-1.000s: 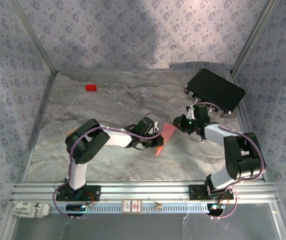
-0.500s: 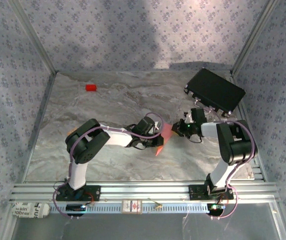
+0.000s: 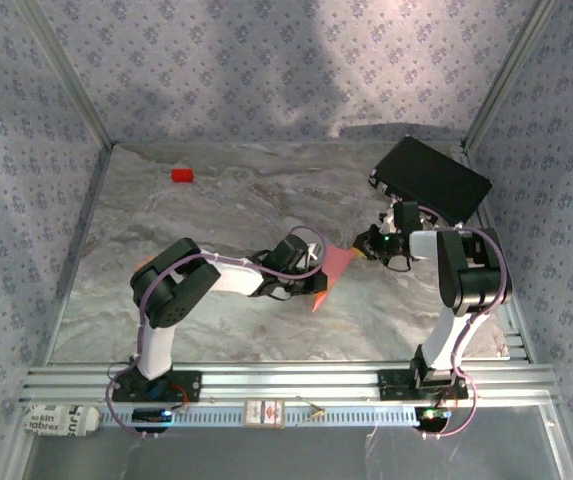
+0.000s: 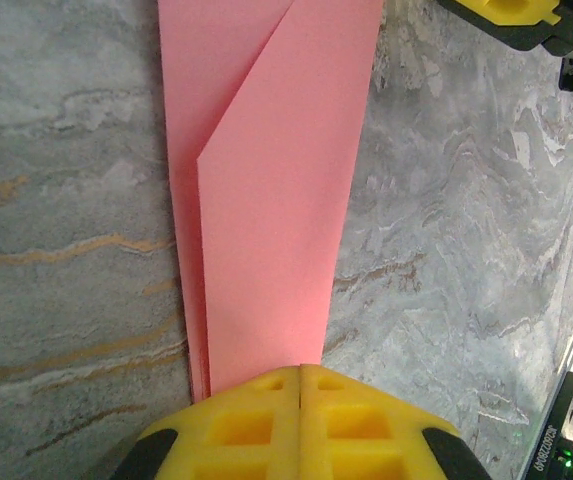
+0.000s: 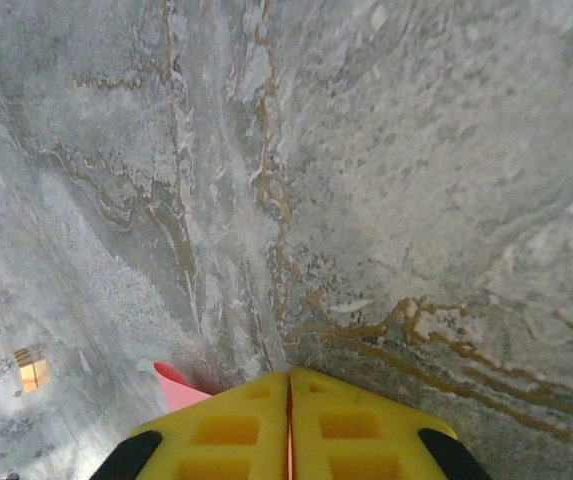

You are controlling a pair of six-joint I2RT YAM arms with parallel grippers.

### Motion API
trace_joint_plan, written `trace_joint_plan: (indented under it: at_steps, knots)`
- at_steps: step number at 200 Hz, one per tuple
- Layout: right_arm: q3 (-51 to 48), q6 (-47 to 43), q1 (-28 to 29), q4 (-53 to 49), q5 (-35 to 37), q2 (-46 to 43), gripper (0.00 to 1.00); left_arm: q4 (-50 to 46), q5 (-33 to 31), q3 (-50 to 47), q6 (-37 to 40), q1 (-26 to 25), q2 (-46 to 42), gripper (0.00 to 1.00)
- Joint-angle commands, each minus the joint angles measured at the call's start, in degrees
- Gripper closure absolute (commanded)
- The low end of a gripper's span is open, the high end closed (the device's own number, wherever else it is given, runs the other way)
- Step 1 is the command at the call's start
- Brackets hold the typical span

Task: Fold a paper plane with a square sheet of paper (pick it up from the middle)
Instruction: Fold the wing for the fifth time at the center of the table.

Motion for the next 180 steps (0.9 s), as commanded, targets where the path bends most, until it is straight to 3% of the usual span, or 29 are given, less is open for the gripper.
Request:
trace_joint_plan:
  at_steps: [1, 23, 40, 103, 180]
  knots:
    - [1.0, -0.6, -1.3, -1.2, 3.4, -2.8, 0.90, -14.5, 0.7, -4.8, -1.1, -2.0, 7.0, 1.00]
    - [0.1, -1.5, -0.9, -2.8, 5.3, -9.2, 0.88, -14.6, 0.8, -4.3, -1.0, -1.9, 6.9, 1.00]
    - [-0.4, -1.5, 0.0, -2.5, 2.0, -11.3, 0.88, -14.8, 0.9, -3.9, -0.8, -1.9, 6.8, 1.00]
    - [-5.1, 0.1, 11.0, 2.6, 0.9, -7.8, 0.88, -15.0, 0.7, -3.5, -0.9, -1.9, 5.7, 1.00]
    - [-4.9, -1.4, 1.0, 5.2, 0.0, 0.4, 0.89, -14.9, 0.7, -4.1, -1.0, -1.9, 5.9, 1.00]
